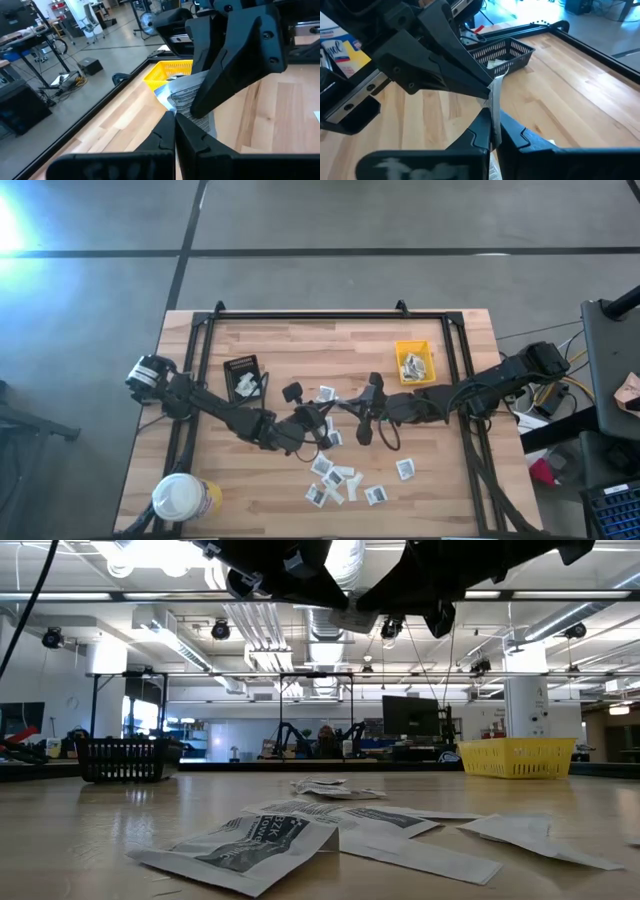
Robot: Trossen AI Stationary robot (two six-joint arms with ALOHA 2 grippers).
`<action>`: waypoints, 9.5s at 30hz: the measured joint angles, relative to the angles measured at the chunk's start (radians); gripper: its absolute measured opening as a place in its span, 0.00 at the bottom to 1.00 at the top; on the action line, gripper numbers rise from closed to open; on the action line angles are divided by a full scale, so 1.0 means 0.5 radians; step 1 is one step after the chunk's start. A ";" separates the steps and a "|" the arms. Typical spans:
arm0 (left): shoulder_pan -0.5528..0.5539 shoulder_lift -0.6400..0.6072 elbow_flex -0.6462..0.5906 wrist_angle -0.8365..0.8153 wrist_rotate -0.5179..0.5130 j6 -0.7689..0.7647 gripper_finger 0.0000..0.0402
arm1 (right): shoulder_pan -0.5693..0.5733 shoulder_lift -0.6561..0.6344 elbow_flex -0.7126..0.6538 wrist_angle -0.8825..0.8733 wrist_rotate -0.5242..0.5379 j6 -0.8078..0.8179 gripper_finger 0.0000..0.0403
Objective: Pick & Place First Aid Supplies
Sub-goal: Put the black pad into the yellow bin, then put the green bandage into the black bin
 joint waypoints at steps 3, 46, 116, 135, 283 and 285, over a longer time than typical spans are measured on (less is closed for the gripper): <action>-0.001 0.000 0.000 -0.037 0.006 -0.001 0.00 | 0.000 0.000 0.000 -0.012 -0.040 -0.001 0.02; -0.004 -0.030 -0.002 -0.515 0.187 -0.159 0.00 | -0.534 -0.706 -0.004 -1.732 0.696 0.379 0.02; -0.002 -0.030 -0.002 -0.620 0.477 -0.347 0.33 | -1.572 -0.789 0.204 -2.524 -1.085 0.117 0.26; -0.001 -0.102 0.002 -0.795 1.674 -0.595 0.35 | -0.659 -0.841 0.179 -2.055 -0.959 0.640 0.16; 0.252 0.623 0.508 -1.582 1.842 0.242 0.07 | -0.085 -0.371 0.192 -1.504 -0.781 0.717 0.15; 0.253 0.612 0.507 -1.583 1.839 0.229 0.06 | -0.085 -0.371 0.192 -1.504 -0.781 0.717 0.15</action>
